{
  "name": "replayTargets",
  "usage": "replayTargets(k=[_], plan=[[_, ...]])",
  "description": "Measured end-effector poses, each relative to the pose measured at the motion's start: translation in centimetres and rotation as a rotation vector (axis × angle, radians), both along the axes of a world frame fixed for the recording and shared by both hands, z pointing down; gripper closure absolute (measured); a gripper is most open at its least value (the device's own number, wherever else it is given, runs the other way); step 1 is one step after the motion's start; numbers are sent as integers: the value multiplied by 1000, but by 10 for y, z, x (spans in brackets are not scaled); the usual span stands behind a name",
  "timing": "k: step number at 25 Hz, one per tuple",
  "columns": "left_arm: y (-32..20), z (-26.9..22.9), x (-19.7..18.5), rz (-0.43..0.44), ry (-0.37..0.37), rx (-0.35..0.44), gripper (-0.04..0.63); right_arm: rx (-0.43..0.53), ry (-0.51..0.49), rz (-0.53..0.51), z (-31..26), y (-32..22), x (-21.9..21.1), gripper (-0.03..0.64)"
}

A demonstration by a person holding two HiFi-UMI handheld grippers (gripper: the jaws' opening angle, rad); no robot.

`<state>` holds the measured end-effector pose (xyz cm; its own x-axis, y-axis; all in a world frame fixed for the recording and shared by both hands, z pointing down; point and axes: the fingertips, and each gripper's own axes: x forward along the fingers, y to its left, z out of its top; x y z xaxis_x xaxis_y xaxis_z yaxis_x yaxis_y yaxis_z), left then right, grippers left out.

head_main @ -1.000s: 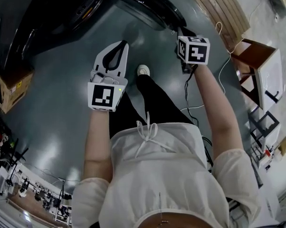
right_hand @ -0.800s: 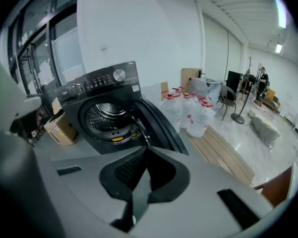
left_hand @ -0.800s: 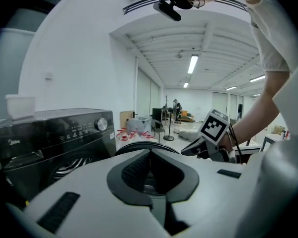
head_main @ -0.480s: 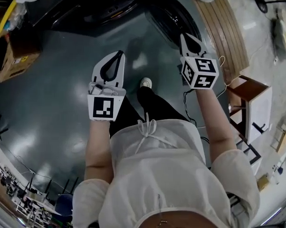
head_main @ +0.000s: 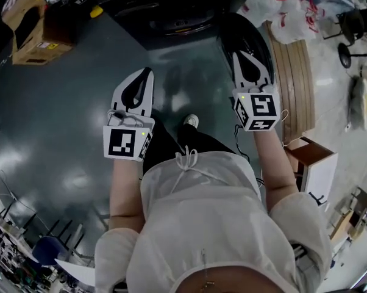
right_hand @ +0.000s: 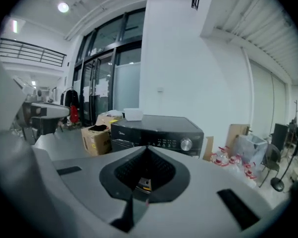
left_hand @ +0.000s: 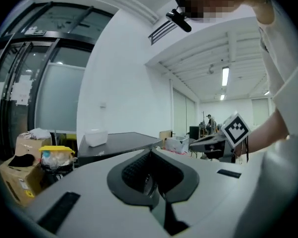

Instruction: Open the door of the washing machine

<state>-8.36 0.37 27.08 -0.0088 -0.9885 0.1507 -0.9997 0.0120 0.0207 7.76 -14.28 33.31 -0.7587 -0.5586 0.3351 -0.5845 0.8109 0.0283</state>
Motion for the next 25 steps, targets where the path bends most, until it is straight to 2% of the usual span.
replayTargets(k=[4, 10, 16, 25], plan=[[24, -43, -23, -52, -8, 56, 572, 41, -68, -131, -37, 26, -41, 609], [56, -82, -49, -140, -47, 84, 572, 143, -98, -203, -88, 57, -74, 611], [82, -105, -61, -201, -78, 102, 572, 192, -154, -266, -134, 80, -83, 611], [109, -129, -63, -216, -111, 123, 572, 231, -173, -273, -162, 103, -73, 612]])
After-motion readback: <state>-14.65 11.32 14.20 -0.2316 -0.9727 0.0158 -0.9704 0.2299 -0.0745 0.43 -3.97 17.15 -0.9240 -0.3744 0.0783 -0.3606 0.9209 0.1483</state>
